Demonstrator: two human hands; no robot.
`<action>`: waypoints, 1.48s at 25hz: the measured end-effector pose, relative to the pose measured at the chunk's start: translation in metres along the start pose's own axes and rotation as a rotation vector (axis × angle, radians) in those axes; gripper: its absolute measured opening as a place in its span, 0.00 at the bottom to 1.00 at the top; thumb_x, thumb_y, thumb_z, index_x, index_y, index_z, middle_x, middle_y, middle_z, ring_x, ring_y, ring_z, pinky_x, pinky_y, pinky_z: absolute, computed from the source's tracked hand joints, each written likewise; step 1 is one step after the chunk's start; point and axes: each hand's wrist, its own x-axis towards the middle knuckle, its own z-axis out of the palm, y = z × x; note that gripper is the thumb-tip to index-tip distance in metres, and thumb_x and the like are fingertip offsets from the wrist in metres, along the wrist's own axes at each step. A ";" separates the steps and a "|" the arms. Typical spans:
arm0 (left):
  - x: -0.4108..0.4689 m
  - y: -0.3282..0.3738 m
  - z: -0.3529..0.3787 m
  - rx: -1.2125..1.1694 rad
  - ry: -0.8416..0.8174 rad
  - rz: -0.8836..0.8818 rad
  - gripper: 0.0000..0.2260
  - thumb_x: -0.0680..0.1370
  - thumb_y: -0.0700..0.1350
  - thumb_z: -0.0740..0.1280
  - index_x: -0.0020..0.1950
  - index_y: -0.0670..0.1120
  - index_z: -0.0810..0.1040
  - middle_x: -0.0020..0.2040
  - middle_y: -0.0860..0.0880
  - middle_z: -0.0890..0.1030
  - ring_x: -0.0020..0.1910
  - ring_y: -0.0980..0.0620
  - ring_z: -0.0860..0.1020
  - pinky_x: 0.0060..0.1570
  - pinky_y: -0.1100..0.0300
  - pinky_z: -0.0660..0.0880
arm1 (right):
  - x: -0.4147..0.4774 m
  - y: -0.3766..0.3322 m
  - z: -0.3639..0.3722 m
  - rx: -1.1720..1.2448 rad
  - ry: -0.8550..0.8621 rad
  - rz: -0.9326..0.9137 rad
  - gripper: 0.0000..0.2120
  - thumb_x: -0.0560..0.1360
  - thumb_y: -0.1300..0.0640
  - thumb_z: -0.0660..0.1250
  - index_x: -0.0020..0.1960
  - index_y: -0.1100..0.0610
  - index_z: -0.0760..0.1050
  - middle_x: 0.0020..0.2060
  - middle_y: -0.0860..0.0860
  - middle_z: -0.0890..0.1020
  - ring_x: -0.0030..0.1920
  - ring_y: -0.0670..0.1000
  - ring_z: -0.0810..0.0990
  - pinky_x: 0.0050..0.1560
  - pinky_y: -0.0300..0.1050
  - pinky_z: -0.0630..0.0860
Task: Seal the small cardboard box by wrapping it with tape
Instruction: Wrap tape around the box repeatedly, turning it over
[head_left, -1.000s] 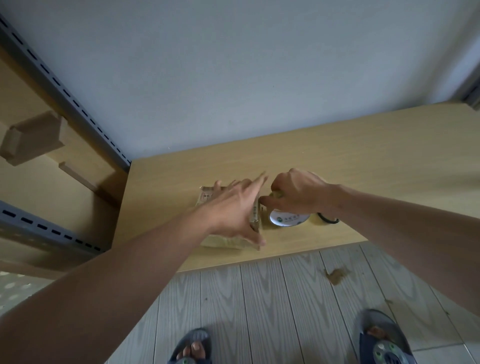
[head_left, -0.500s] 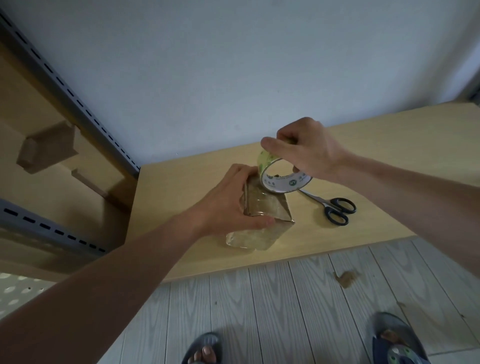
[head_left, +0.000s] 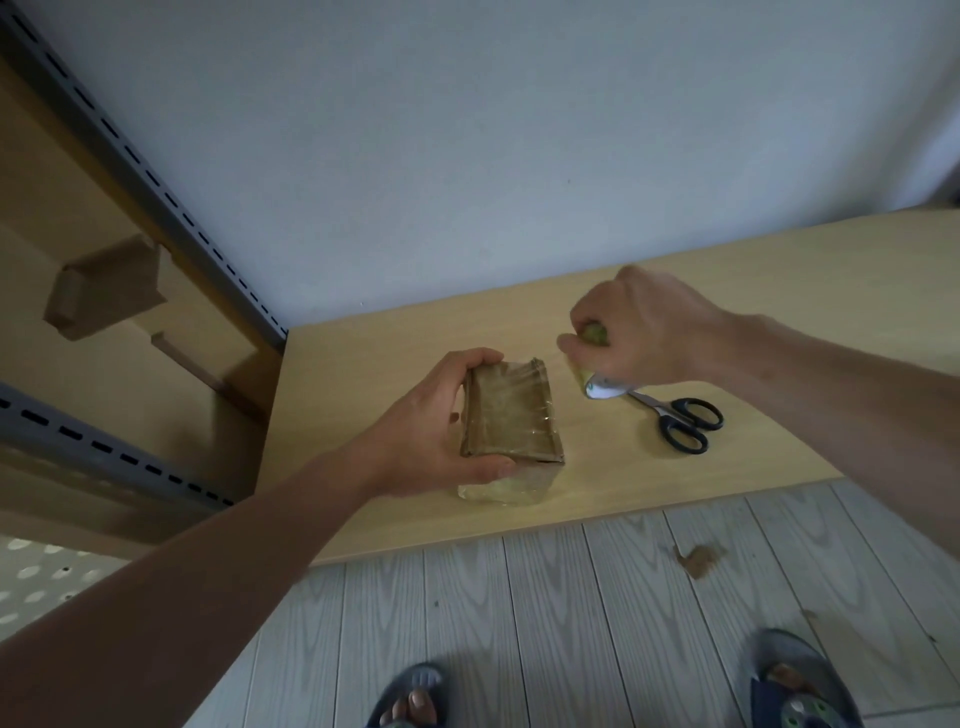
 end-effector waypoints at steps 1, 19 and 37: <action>0.000 -0.001 -0.001 0.029 -0.012 0.015 0.45 0.68 0.57 0.81 0.77 0.56 0.58 0.71 0.62 0.66 0.69 0.70 0.65 0.67 0.67 0.69 | -0.001 0.004 0.010 0.031 0.001 0.013 0.22 0.77 0.44 0.63 0.29 0.54 0.67 0.24 0.48 0.70 0.27 0.51 0.70 0.30 0.41 0.63; -0.004 0.011 0.004 0.257 0.138 0.113 0.52 0.63 0.68 0.77 0.80 0.55 0.56 0.71 0.57 0.68 0.68 0.57 0.69 0.65 0.58 0.69 | 0.003 -0.008 0.044 0.706 0.226 0.069 0.23 0.75 0.44 0.62 0.27 0.53 0.60 0.21 0.45 0.62 0.26 0.48 0.60 0.29 0.45 0.59; -0.038 -0.059 -0.028 -0.017 -0.080 -0.215 0.49 0.61 0.57 0.83 0.71 0.61 0.55 0.66 0.63 0.70 0.64 0.66 0.73 0.59 0.66 0.76 | 0.052 -0.088 0.041 0.731 -0.152 0.089 0.31 0.80 0.38 0.61 0.26 0.57 0.67 0.21 0.50 0.69 0.24 0.49 0.68 0.33 0.42 0.68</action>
